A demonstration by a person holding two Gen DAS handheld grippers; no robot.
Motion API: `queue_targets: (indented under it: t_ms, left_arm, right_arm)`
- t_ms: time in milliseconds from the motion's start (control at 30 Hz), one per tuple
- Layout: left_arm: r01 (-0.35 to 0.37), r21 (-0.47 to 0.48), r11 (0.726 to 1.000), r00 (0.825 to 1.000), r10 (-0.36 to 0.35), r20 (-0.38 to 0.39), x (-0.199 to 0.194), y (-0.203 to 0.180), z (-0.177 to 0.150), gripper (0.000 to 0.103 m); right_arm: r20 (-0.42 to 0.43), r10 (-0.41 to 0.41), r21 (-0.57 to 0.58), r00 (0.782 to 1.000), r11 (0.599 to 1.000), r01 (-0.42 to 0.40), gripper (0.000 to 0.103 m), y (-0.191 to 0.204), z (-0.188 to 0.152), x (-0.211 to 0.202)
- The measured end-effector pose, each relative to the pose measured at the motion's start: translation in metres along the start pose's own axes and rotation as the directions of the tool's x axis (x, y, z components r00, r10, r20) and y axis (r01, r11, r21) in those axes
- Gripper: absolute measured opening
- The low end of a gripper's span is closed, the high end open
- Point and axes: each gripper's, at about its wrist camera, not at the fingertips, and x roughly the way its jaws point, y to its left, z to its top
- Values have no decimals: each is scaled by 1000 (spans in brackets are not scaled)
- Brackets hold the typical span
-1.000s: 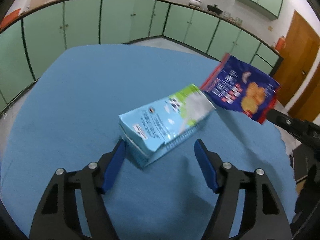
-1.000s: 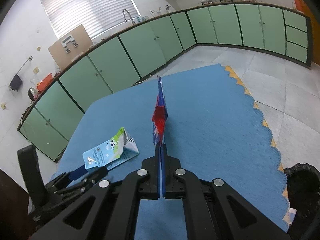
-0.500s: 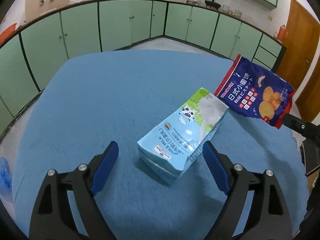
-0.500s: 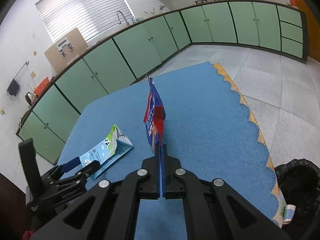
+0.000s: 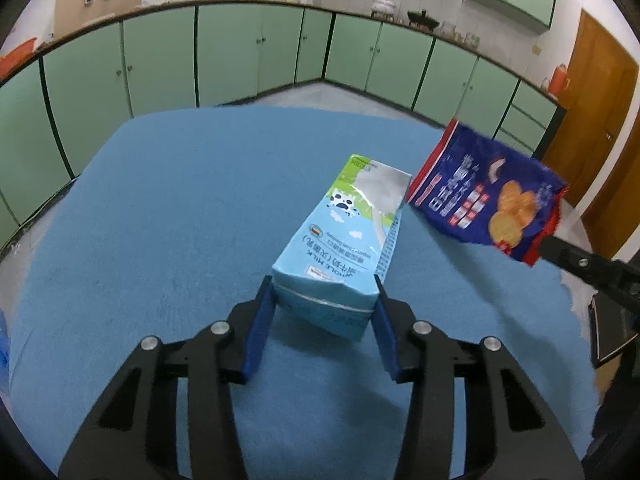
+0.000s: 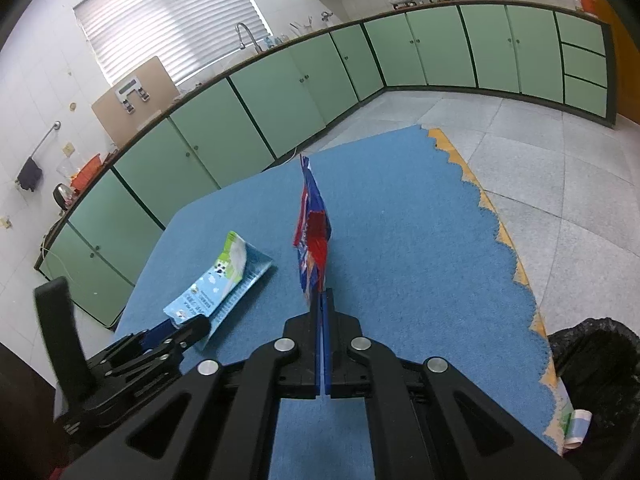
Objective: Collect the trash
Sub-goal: 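Carry the milk carton and snack bag to the black bin and open both tools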
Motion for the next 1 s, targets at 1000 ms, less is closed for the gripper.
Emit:
queue_targets:
  t_ms: [1000]
  left_arm:
    - [83, 111, 990, 986, -98, 133, -98, -98, -8, 43]
  right_arm:
    - [140, 57, -61, 988, 997, -49, 0, -11, 9, -124]
